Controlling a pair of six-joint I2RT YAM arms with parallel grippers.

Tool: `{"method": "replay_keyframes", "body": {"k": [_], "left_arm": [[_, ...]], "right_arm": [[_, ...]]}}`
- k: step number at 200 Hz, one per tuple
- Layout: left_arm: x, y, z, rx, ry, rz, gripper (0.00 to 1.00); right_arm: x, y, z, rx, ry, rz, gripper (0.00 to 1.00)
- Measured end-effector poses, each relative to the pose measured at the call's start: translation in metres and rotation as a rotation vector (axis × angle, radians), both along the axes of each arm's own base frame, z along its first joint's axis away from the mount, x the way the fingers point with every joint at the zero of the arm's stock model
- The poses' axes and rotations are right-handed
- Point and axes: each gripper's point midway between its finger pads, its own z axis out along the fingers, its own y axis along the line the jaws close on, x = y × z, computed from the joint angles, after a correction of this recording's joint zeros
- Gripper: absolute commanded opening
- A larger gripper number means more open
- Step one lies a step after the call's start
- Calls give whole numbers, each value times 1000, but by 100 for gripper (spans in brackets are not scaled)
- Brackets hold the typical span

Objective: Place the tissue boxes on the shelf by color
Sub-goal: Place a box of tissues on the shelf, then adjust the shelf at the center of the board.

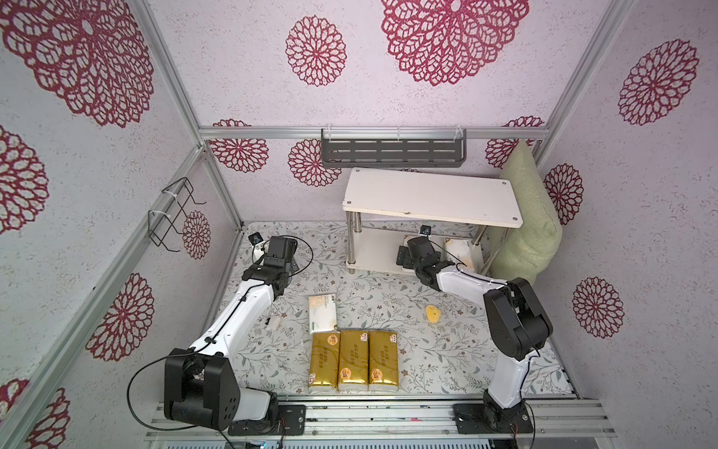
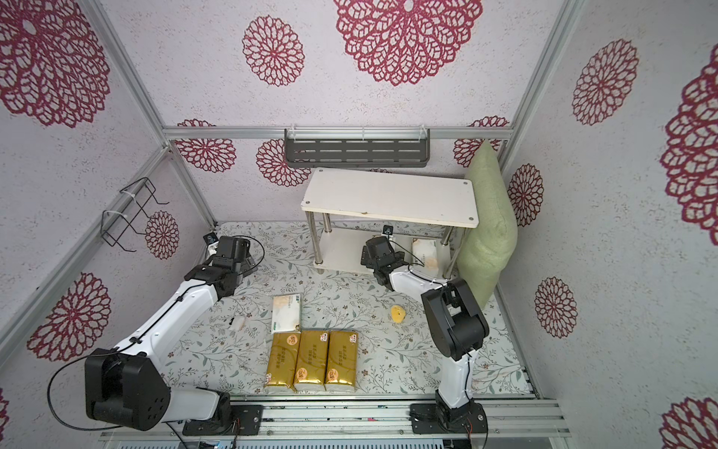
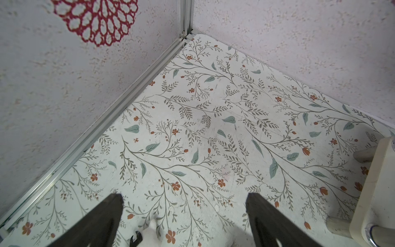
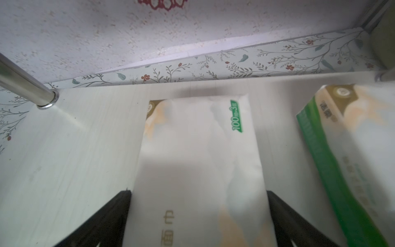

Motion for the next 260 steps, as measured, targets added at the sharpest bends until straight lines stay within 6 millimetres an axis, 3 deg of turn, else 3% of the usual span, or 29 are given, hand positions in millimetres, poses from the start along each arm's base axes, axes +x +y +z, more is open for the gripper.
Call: {"method": "replay_keyframes", "body": {"k": [61,135,181,223,260], "left_arm": [[0,0,1,-1,-3,0,97],[-1,0,1,-1,-2,0,97],[-1,0,1,0,1,0,97],[-1,0,1,0,1,-1,97],[-1,0,1,0,1,-1,97]], "right_arm": [[-1,1,26,28,-47,7,99],[-2,1,29,24,-52,13,99],[-5,-2,49,34,-80,15,99],[-4,-18,61,44,-92,-11,99],[-3,-44,44,55,-38,-51,99]]}}
